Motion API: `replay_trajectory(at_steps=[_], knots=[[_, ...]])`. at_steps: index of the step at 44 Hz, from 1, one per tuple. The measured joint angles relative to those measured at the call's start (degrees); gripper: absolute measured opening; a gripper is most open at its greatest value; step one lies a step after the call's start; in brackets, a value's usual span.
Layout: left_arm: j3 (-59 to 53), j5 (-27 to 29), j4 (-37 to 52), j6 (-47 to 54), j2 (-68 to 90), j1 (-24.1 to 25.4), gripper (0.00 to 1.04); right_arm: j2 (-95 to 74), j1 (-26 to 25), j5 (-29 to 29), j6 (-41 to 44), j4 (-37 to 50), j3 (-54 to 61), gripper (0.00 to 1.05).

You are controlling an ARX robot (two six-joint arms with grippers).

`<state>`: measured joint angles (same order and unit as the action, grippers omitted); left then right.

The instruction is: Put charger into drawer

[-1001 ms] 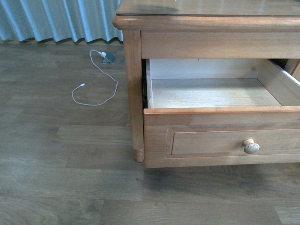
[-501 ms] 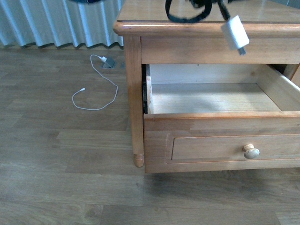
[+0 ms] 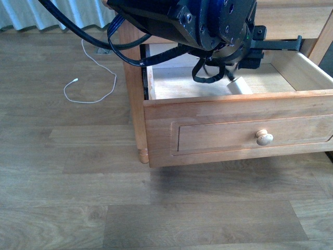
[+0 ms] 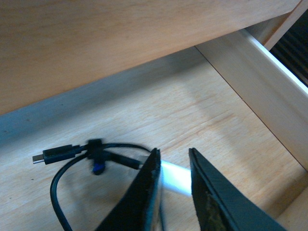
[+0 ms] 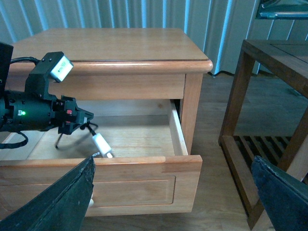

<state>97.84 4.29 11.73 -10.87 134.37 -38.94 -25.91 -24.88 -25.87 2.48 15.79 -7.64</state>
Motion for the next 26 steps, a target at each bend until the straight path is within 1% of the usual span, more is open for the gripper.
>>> replay_trajectory(at_steps=[4, 8, 10, 13, 20, 23, 24, 26], knots=[[-0.85, 1.36, 1.05, 0.57, -0.68, 0.04, 0.35, 0.00, 0.00, 0.00, 0.00, 0.00, 0.00, 0.96], [-4.31, 3.37, 2.89, 1.70, -3.37, 0.13, 0.51, 0.00, 0.00, 0.00, 0.00, 0.00, 0.00, 0.96], [-5.88, 4.28, 3.67, 2.16, -4.85, 0.24, 0.57, 0.00, 0.00, 0.00, 0.00, 0.00, 0.00, 0.96], [-9.27, 6.12, 5.35, 3.06, -8.50, 0.48, 0.67, 0.00, 0.00, 0.00, 0.00, 0.00, 0.00, 0.96], [-16.39, 10.23, 8.35, 4.28, -18.21, 1.84, 0.87, 0.00, 0.00, 0.02, 0.00, 0.00, 0.00, 0.96], [-21.51, 12.87, 9.86, 4.81, -25.62, 3.45, 0.99, 0.00, 0.00, 0.00, 0.00, 0.00, 0.00, 0.96], [-23.82, 14.36, 10.43, 5.33, -28.98, 4.24, 1.00, 0.00, 0.00, 0.00, 0.00, 0.00, 0.00, 0.96], [-27.10, 16.22, 11.04, 5.90, -33.46, 5.25, 0.98, 0.00, 0.00, 0.00, 0.00, 0.00, 0.00, 0.96]])
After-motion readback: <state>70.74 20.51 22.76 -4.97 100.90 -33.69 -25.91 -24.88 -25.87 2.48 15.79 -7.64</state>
